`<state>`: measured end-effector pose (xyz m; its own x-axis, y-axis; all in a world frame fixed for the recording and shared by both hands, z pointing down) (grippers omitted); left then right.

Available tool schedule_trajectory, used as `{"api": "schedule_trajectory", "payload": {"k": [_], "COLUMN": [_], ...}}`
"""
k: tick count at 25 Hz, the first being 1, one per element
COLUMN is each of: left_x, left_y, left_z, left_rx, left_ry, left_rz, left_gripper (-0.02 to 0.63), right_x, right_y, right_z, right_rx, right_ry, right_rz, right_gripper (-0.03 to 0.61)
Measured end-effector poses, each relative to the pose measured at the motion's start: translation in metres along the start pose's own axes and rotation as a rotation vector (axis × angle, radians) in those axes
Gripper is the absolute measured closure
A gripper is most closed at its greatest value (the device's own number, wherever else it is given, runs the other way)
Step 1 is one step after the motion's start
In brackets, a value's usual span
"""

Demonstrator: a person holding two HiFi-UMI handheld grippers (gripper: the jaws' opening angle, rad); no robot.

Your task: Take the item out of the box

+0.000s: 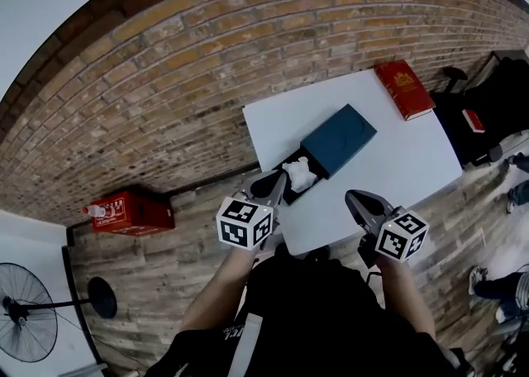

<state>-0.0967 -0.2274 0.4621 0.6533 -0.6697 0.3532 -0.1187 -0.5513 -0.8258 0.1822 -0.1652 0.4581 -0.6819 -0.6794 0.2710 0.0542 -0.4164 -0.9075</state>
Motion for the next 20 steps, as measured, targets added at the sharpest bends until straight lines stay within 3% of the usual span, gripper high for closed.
{"api": "schedule_trajectory", "payload": {"k": [6, 10, 20], "left_x": [0.008, 0.020, 0.080], "left_y": [-0.004, -0.021, -0.054], "left_z": [-0.032, -0.044, -0.059], "left_rx": [-0.004, -0.051, -0.073], "left_ry": [-0.016, -0.018, 0.047], "left_rz": [-0.042, -0.101, -0.294], "left_gripper": [0.607, 0.607, 0.584], "right_x": [0.041, 0.052, 0.065], "right_y": [0.006, 0.007, 0.006], "right_z": [-0.016, -0.020, 0.030], "right_rx": [-0.046, -0.084, -0.043], "right_ry": [0.002, 0.014, 0.045], "right_rz": [-0.045, -0.071, -0.095], "right_gripper": [0.578, 0.578, 0.578]}}
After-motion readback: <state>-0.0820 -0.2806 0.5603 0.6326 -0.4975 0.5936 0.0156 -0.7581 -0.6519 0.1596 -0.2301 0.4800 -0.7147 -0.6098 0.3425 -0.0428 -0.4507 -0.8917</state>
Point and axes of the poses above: the fingertips, and each gripper's own axes: x forward along the fingers, z to its right, y out of its top, the point moved 10 cm from there along -x, backward along the fingers, and after that the axes turned 12 degrees about -x, right-handed, at the moved point
